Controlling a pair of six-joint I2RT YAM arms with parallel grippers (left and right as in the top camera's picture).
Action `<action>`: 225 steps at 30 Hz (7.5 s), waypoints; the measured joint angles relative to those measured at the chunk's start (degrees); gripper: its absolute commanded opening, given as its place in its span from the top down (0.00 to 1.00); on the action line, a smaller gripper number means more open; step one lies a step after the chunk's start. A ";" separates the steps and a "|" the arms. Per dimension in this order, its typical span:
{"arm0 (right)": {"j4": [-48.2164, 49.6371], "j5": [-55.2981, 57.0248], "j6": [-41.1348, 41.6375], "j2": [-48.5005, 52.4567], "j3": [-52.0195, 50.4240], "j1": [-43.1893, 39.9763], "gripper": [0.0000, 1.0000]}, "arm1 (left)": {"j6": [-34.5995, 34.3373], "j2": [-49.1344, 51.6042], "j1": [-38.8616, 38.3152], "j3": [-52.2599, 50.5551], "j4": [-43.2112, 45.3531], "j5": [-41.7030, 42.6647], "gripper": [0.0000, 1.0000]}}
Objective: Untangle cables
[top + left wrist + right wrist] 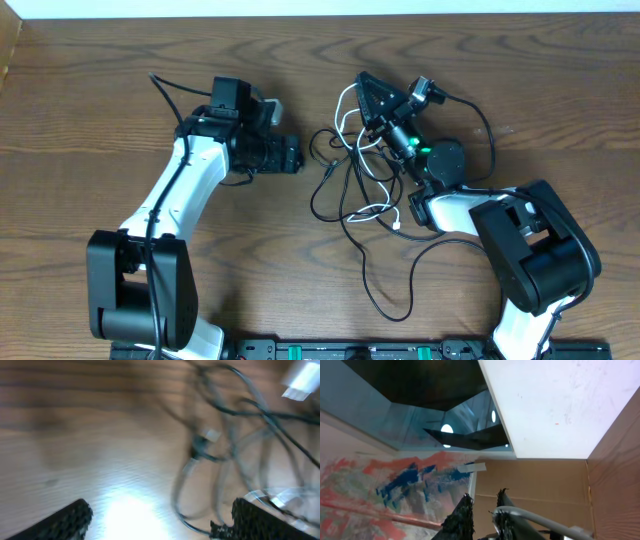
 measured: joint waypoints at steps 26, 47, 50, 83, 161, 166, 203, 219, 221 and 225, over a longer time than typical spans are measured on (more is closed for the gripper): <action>-3.69 -1.88 -1.38 0.00 0.00 0.00 0.87 | 2.16 0.00 -2.03 0.00 21.03 19.82 0.08; -1.16 -5.46 -1.38 -0.04 0.02 0.02 0.88 | -0.79 0.00 -6.86 0.00 22.40 -22.38 0.07; -1.22 -5.68 -1.38 -0.04 0.02 0.04 0.88 | -0.87 0.00 -6.86 0.00 20.48 -30.42 0.07; -11.39 -8.87 -4.57 -0.42 0.20 0.04 0.85 | 10.05 -0.11 -6.86 0.00 21.99 -86.58 0.17; -45.27 -29.24 -61.46 -0.52 0.46 0.07 0.11 | -5.16 -19.91 -6.23 0.00 -3.54 -48.35 0.16; -45.72 -29.46 -67.30 -0.52 0.46 0.50 0.12 | -5.33 -18.47 -6.14 0.00 -3.54 -48.11 0.14; -55.87 -10.93 -82.68 -9.68 0.48 8.35 0.97 | -5.51 -12.41 -6.14 0.00 -3.52 -47.06 0.02; -66.53 -7.85 -84.26 -40.22 0.61 -0.81 0.97 | -5.51 -12.41 -6.14 0.00 -3.48 -47.08 0.02; -67.80 -7.76 -84.26 -44.37 0.61 -3.34 0.97 | -5.51 -12.41 -6.14 0.00 -3.48 -47.06 0.02; -72.37 -7.61 -84.26 -51.91 0.66 -9.53 0.97 | -5.51 -12.41 -6.14 0.00 -3.50 -47.08 0.02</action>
